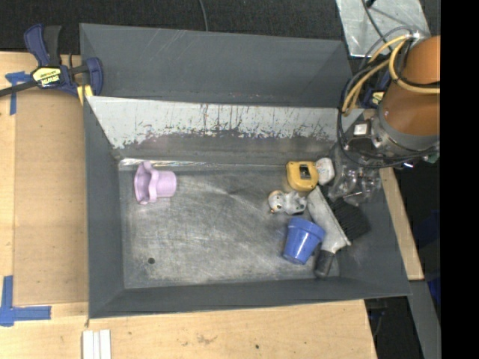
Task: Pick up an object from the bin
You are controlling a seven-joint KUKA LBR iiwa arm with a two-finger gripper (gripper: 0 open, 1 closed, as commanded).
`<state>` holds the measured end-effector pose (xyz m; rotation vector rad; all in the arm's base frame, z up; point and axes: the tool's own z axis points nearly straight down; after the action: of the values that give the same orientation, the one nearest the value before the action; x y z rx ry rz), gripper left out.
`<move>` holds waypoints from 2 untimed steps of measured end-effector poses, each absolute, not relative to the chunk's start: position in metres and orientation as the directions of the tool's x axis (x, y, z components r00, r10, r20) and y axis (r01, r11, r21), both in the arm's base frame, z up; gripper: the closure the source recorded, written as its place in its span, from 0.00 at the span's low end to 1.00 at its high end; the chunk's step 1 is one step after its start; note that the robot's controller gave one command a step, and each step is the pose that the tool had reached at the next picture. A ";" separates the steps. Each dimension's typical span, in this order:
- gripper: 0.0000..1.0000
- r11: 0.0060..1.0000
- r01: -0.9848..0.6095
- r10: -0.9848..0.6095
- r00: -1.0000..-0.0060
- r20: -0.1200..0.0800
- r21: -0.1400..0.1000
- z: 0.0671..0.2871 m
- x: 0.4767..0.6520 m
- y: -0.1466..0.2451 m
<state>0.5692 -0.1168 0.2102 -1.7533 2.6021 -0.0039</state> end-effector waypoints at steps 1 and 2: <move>0.00 0.526 -0.850 -0.850 -0.526 -0.002 -0.002 0.130 0.589 -0.110; 0.00 0.527 -0.850 -0.850 -0.527 -0.002 -0.001 0.127 0.590 -0.110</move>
Offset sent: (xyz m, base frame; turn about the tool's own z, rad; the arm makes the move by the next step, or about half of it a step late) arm 0.0000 0.0000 0.0000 0.0000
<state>0.5895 -0.1099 0.1272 -1.5272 2.7429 0.0006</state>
